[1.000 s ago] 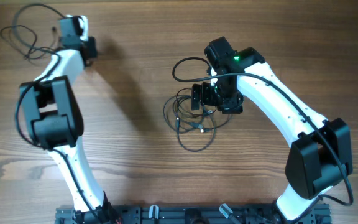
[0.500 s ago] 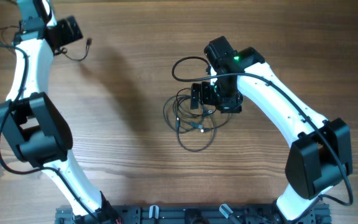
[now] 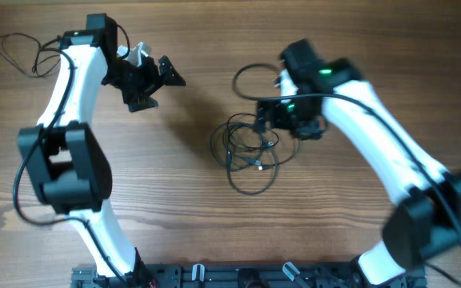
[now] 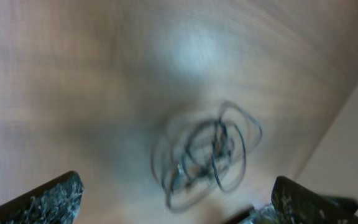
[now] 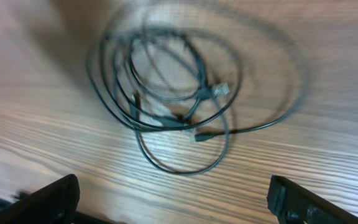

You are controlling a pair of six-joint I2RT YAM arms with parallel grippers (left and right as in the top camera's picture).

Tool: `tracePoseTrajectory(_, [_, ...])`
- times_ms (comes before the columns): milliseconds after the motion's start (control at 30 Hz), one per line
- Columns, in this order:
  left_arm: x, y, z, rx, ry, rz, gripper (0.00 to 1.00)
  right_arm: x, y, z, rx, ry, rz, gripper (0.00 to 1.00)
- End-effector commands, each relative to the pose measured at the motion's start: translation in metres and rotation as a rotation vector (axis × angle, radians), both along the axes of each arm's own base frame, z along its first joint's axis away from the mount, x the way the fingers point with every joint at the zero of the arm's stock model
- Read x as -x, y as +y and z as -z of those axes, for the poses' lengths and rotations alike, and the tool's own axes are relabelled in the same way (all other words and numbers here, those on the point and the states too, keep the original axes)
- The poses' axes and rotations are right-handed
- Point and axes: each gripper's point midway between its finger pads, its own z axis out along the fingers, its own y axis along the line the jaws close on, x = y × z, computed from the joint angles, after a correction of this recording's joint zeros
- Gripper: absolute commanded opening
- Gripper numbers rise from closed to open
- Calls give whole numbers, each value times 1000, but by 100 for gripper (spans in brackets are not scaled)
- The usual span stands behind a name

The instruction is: Untangle cables

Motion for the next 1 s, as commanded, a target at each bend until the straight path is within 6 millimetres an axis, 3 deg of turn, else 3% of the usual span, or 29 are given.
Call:
tracePoseTrajectory(0, [31, -1, -89, -48, -165, -3, 100, -1, -31, -69, -26, -230, 22, 100])
tracePoseTrajectory(33, [44, 3, -103, -109, -171, -32, 100, 3, -35, -85, -40, -279, 30, 100])
tracePoseTrajectory(100, [60, 17, -119, -242, -188, -111, 100, 7, -35, -94, -53, -302, 32, 100])
tracePoseTrajectory(167, [71, 38, -127, -381, -179, -229, 100, 13, -28, -89, -68, -267, 9, 100])
tracePoseTrajectory(267, [63, 57, -117, -474, -181, -267, 100, 17, -14, -75, -107, -198, -16, 100])
tracePoseTrajectory(333, [31, 70, -113, -486, -251, -343, 100, 19, -5, -71, -146, -161, -32, 100])
tracePoseTrajectory(367, [-1, 95, -116, -531, -324, -480, 100, 18, -5, -68, -147, -149, -32, 100])
tracePoseTrajectory(400, [-22, 106, -118, -539, -382, -530, 100, 19, -5, -67, -144, -143, -31, 100])
tracePoseTrajectory(433, [-51, 115, -118, -533, -461, -559, 96, 19, -5, -66, -143, -139, -31, 100])
tracePoseTrajectory(467, [-73, 120, -114, -526, -511, -578, 84, 19, -5, -66, -143, -140, -32, 100])
tracePoseTrajectory(500, [-89, 122, -108, -522, -537, -585, 66, 18, -5, -66, -143, -142, -31, 100])
tracePoseTrajectory(533, [-107, 125, -94, -525, -554, -593, 29, 17, -5, -66, -144, -146, -32, 100])
tracePoseTrajectory(567, [-117, 130, -79, -549, -549, -604, 8, 17, -5, -66, -144, -145, -31, 100])
tracePoseTrajectory(600, [-123, 136, -66, -582, -541, -617, 4, 18, -5, -66, -143, -143, -32, 100])
tracePoseTrajectory(667, [-134, 165, -22, -729, -490, -668, 4, 18, -5, -65, -142, -140, -31, 100])
tracePoseTrajectory(800, [-129, 192, 43, -816, -369, -624, 4, 19, -5, -65, -141, -137, -31, 100])
tracePoseTrajectory(967, [-113, 224, 83, -873, -275, -550, 4, 19, -5, -65, -141, -138, -31, 100])
